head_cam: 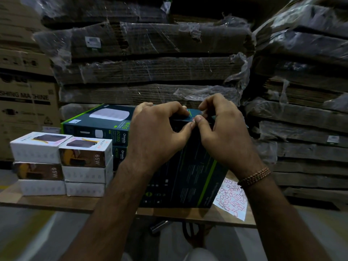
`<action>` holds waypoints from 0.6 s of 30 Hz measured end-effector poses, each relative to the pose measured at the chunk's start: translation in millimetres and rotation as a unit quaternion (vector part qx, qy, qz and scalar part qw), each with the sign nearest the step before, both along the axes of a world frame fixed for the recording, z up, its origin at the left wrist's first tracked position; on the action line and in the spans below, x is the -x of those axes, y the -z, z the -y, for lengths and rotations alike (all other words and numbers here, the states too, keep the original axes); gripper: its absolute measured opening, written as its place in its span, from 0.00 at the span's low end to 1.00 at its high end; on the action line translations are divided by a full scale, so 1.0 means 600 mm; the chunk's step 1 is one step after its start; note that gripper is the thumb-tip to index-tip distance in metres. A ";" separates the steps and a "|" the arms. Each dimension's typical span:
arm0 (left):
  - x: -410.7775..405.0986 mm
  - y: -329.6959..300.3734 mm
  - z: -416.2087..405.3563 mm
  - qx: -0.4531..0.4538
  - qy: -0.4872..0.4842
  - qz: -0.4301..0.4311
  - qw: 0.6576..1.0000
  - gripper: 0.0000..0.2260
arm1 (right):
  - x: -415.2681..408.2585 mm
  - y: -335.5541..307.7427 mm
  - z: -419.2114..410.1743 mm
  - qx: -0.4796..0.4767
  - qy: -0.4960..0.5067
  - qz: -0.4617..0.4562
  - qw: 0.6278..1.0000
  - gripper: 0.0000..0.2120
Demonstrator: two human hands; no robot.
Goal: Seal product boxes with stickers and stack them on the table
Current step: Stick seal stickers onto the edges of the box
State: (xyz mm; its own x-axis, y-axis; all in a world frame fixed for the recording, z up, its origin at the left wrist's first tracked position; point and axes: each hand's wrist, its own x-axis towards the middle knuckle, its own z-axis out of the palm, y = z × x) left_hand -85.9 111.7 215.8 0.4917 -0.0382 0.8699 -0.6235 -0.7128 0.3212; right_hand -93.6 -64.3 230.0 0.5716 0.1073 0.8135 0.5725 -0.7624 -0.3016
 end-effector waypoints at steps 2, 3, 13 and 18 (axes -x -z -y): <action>0.002 0.000 0.000 0.000 0.000 -0.002 1.000 0.16 | 0.000 0.006 0.000 -0.041 -0.019 0.010 0.999 0.07; 0.003 0.000 -0.001 -0.001 0.000 -0.003 1.000 0.16 | 0.001 0.009 0.001 -0.058 -0.027 0.022 0.998 0.07; -0.001 0.000 -0.005 -0.013 0.013 -0.008 1.000 0.17 | 0.009 0.050 0.015 0.006 -0.032 0.152 0.988 0.13; -0.005 0.001 -0.006 -0.014 0.022 -0.009 1.000 0.16 | 0.007 0.048 0.015 0.010 -0.028 0.152 0.988 0.14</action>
State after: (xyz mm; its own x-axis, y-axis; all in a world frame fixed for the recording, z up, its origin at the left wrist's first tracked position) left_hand -82.6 115.3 215.3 0.5049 -0.0842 0.8591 -0.6489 -0.6933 0.3135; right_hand -97.5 -73.0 201.2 0.2937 0.1485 0.9443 0.6753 -0.7314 -0.0950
